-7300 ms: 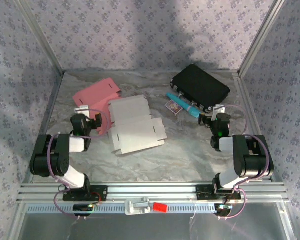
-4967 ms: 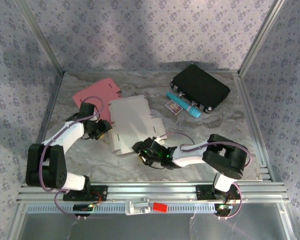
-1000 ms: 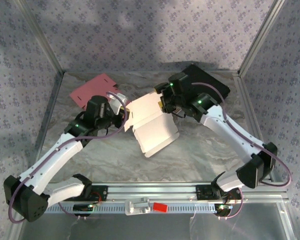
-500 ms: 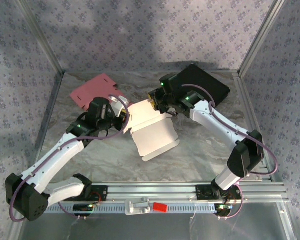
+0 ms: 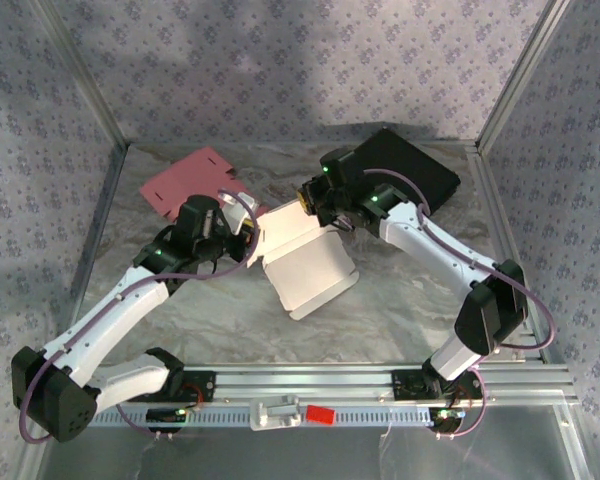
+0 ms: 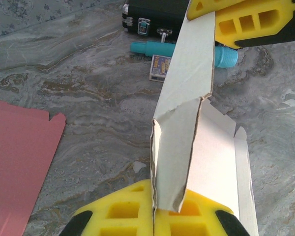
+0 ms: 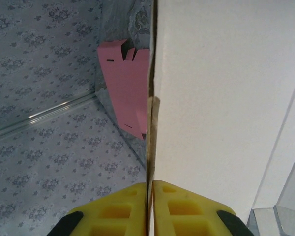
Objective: Fold the paper box
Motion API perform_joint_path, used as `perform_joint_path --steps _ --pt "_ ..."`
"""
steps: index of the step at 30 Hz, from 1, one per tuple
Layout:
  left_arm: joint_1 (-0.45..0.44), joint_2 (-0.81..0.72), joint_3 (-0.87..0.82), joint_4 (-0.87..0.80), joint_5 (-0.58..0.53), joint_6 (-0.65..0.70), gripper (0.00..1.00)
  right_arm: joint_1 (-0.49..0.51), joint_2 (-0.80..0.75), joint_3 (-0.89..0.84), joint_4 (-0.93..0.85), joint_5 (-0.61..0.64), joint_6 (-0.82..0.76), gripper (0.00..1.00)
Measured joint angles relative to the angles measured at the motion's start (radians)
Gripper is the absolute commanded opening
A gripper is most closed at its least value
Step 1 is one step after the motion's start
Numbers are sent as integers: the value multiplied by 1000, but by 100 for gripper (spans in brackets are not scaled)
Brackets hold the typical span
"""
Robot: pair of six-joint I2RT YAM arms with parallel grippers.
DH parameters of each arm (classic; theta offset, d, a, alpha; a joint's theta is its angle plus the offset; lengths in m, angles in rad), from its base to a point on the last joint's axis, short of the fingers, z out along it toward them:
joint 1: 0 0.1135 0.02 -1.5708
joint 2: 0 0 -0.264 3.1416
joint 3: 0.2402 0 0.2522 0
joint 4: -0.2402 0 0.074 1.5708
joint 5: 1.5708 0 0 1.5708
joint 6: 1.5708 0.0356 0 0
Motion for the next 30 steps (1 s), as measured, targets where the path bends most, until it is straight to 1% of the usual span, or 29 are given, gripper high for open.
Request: perform_joint_path --steps 3,5,9,10,15,18,23,27,30 --pt "0 3 -5 -4 0 0 0 3 -4 -31 29 5 9 6" --pt "0 6 -10 -7 0 0 1 5 -9 -53 48 9 20 0" --pt "0 6 -24 -8 0 8 36 8 -23 -106 92 17 48 0" --pt "0 6 -26 -7 -2 9 41 8 -25 -116 100 22 57 0" --pt "0 -13 -58 -7 -27 -16 52 11 -35 -169 142 60 100 0" --pt "0 -68 -106 -7 -36 -57 55 19 -36 -199 167 85 134 0" --pt "0 -195 -196 -8 -15 -143 58 36 -34 -269 230 117 179 0" --pt "6 -300 -254 -29 -8 -211 58 48 -29 -282 267 143 188 0" --pt "43 -351 -272 -51 -8 -259 55 68 -23 -305 342 177 187 0"
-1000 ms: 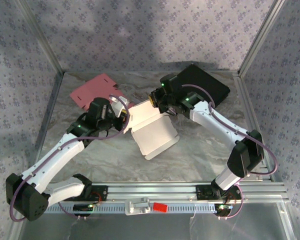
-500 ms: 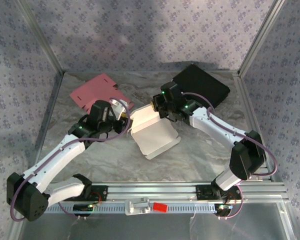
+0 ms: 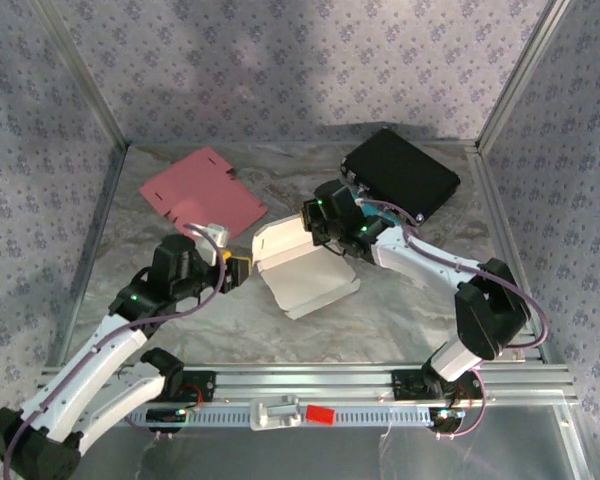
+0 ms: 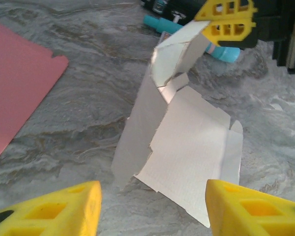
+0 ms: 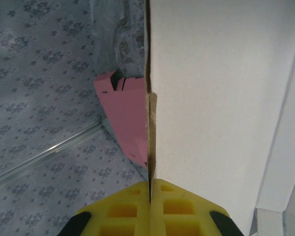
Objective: Fold the paper box
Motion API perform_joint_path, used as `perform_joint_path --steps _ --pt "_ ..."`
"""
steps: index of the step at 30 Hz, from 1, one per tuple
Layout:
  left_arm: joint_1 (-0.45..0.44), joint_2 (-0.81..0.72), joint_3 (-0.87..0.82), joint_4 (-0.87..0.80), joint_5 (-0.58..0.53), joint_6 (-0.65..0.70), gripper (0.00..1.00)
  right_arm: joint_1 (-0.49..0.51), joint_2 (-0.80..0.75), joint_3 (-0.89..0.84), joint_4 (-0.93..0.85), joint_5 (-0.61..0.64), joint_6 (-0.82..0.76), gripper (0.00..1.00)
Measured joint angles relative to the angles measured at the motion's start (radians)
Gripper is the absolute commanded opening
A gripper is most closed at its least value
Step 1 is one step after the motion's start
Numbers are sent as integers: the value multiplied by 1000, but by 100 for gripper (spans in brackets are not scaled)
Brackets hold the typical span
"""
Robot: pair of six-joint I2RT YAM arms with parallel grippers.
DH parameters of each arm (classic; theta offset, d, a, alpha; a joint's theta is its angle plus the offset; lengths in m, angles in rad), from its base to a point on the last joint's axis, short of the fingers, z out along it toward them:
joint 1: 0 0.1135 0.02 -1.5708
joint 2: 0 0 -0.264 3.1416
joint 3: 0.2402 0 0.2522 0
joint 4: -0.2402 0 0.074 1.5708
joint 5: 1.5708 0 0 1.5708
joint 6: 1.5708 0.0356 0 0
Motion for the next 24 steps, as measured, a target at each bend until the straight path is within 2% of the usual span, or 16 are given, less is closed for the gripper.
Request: perform_joint_path --steps 7,14,18,24 --pt "144 -9 -39 -7 0 -102 44 44 72 -120 267 52 -27 0" --pt "277 16 -93 0 19 -142 40 44 153 -213 501 68 -86 0" --pt "292 54 -127 22 53 -138 39 49 176 -266 599 68 -98 0" --pt "285 141 -161 76 97 -129 36 51 176 -275 657 68 -110 0"
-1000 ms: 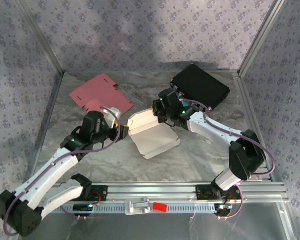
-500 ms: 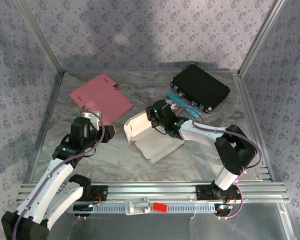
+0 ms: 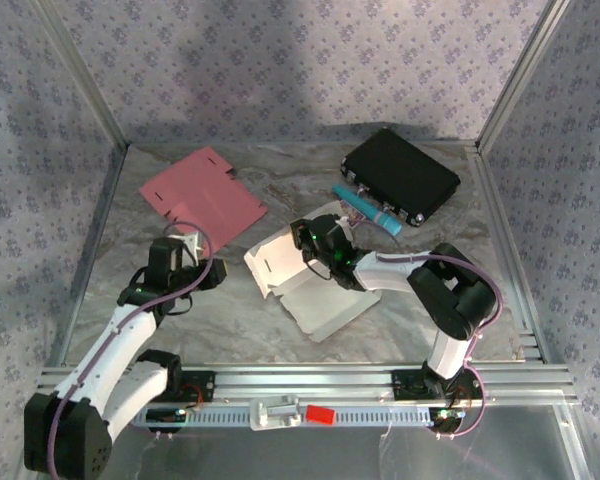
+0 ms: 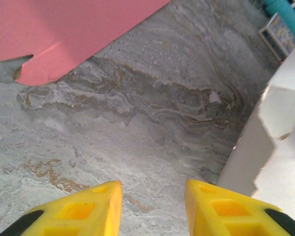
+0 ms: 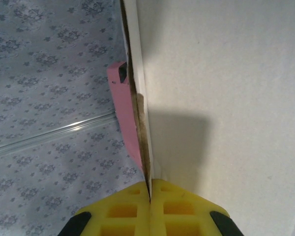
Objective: Fold the paper box
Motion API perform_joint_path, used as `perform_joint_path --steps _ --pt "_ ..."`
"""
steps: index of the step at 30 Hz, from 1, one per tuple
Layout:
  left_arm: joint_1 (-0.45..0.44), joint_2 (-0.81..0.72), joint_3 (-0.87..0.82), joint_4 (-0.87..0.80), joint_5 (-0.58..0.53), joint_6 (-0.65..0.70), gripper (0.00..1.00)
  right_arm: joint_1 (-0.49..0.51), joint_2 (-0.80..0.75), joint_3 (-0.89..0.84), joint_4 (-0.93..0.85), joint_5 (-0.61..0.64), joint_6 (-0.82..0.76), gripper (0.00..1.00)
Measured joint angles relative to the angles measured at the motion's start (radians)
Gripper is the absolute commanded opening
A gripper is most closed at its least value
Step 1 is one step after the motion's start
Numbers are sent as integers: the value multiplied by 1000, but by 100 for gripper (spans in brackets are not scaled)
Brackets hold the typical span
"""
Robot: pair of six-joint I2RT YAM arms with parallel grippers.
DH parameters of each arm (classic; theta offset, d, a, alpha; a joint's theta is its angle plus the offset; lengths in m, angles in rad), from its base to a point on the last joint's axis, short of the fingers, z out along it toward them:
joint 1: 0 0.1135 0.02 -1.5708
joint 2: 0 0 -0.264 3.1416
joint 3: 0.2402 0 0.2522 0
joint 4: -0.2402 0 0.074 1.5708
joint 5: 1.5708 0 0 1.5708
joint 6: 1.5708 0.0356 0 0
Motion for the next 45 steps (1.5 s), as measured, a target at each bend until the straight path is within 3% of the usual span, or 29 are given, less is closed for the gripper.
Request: perform_joint_path --steps 9,21,35,45 --pt "-60 73 -52 210 19 10 31 -1 -18 -3 1 -8 0 0" --pt "-154 211 -63 401 88 45 37 -6 -28 -3 1 -26 0 0" --pt "-251 277 -21 424 82 115 43 -9 -44 -5 4 -29 -7 0" --pt "-317 352 38 398 5 163 47 -12 -59 -103 140 -28 -41 0"
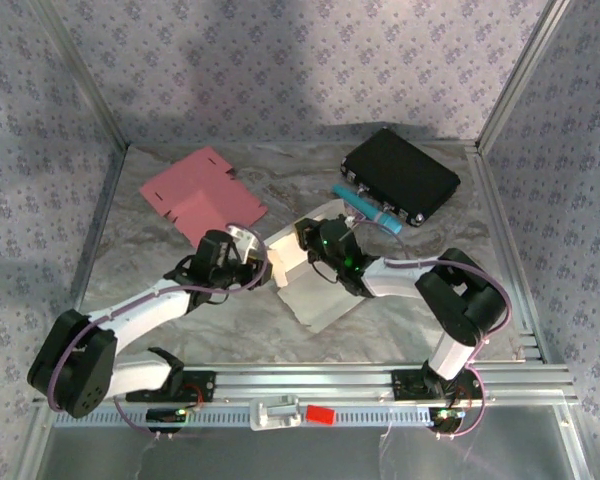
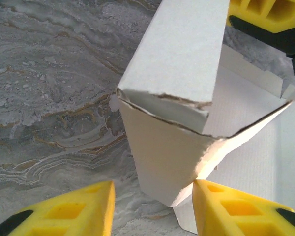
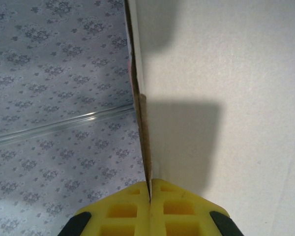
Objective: Fold the paper box
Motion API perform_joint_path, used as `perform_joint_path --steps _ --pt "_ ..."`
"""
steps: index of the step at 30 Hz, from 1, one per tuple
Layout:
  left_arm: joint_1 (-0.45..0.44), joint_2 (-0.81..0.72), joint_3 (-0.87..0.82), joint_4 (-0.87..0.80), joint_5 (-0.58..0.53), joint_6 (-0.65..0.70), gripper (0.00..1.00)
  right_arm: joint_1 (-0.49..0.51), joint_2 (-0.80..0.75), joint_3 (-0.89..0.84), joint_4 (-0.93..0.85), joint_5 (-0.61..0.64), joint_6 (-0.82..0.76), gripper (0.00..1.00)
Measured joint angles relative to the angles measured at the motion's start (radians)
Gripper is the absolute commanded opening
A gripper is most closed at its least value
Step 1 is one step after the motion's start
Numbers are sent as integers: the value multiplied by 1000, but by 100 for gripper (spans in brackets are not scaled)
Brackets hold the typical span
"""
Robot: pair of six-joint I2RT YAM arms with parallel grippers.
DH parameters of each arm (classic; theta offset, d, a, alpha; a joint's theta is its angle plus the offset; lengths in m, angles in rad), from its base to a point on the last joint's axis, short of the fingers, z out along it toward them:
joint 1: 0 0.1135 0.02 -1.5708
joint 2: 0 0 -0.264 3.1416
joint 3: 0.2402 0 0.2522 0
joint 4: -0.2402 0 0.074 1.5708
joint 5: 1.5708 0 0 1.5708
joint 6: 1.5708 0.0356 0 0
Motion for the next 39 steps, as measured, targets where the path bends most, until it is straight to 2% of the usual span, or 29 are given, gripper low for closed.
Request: perform_joint_path --steps 14,23,28,32,39 --pt "-150 10 9 3 -229 16 48 22 0 -123 257 21 -69 0" --pt "-196 59 4 71 -330 15 47 22 34 -162 381 21 -90 0" --pt "-226 67 -3 106 -402 1 43 22 39 -163 399 22 -89 0" --pt "-230 67 -23 135 -449 -22 35 22 41 -163 401 22 -86 0" --pt "-236 110 -25 169 -492 -49 32 35 54 -163 403 48 -85 0"
